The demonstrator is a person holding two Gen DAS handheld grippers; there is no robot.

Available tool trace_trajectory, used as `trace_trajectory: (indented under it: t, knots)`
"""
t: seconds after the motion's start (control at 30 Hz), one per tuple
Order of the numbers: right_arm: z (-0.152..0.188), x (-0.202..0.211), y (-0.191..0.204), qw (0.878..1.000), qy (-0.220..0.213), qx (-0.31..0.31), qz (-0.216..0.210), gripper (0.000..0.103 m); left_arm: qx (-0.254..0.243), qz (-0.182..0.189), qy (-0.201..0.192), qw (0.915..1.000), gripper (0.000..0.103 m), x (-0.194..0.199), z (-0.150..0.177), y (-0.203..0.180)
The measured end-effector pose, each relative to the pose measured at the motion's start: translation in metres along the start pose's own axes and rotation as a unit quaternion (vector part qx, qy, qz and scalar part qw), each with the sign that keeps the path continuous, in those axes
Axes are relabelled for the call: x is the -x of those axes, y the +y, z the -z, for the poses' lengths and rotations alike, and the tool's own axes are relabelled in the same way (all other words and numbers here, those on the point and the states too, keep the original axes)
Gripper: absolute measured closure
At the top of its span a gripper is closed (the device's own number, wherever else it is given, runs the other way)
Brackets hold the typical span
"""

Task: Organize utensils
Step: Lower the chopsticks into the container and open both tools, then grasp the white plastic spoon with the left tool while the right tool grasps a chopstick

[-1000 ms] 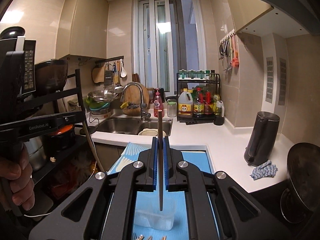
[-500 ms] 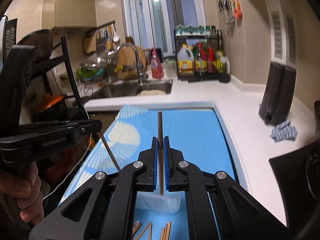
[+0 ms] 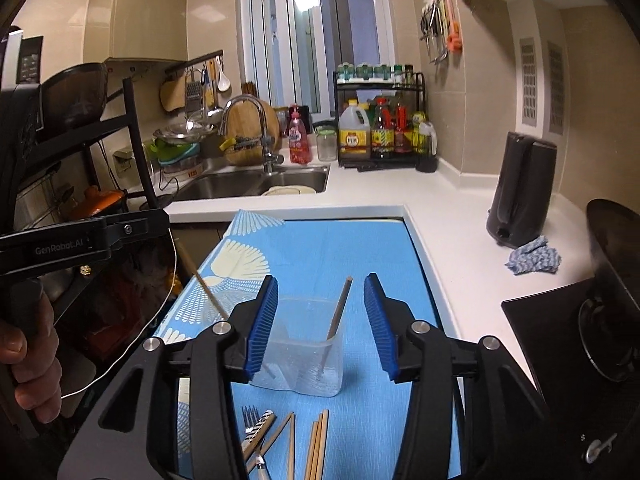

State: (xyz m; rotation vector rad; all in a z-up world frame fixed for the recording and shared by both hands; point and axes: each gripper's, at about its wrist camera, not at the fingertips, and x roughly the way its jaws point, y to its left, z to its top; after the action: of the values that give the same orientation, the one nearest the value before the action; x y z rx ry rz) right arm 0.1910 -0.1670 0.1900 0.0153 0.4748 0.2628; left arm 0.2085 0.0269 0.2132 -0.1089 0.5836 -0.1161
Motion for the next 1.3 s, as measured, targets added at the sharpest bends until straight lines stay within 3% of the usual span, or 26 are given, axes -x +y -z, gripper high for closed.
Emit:
trace_trajectory:
  t: [0.07,0.27,0.6,0.7,0.83,0.97,1.17,1.3]
  knots:
    - [0.008,0.020,0.003,1.000,-0.018,0.004,0.002,0.053,0.002,0.001,-0.014,0.9999,0.033,0.015,0.009,0.001]
    - [0.044,0.065,0.008,0.999,-0.052,0.000,0.010,0.041,0.008,-0.003,-0.049,0.9988,0.029,0.050,0.060,0.006]
    - [0.127,0.082,-0.003,0.998,-0.040,-0.033,0.017,0.042,0.007,-0.032,-0.049,0.9983,0.031,0.053,0.154,0.005]
    - [0.149,0.083,-0.007,0.999,-0.038,-0.030,0.024,0.048,0.004,-0.041,-0.058,0.9975,0.033,0.051,0.180,0.003]
    - [0.172,0.080,-0.011,0.999,-0.020,-0.028,0.020,0.054,0.003,-0.029,-0.039,0.9988,0.039,0.041,0.211,0.002]
    - [0.192,0.074,-0.010,1.000,0.006,-0.017,0.021,0.054,-0.002,-0.020,0.003,0.9998,0.054,0.026,0.240,0.001]
    - [0.210,0.067,-0.011,0.999,0.031,-0.022,0.021,0.054,0.012,-0.025,0.012,0.9995,0.065,0.023,0.254,0.010]
    - [0.217,0.063,-0.012,0.999,0.041,-0.024,0.016,0.066,0.026,-0.027,0.018,0.9991,0.070,0.023,0.261,0.016]
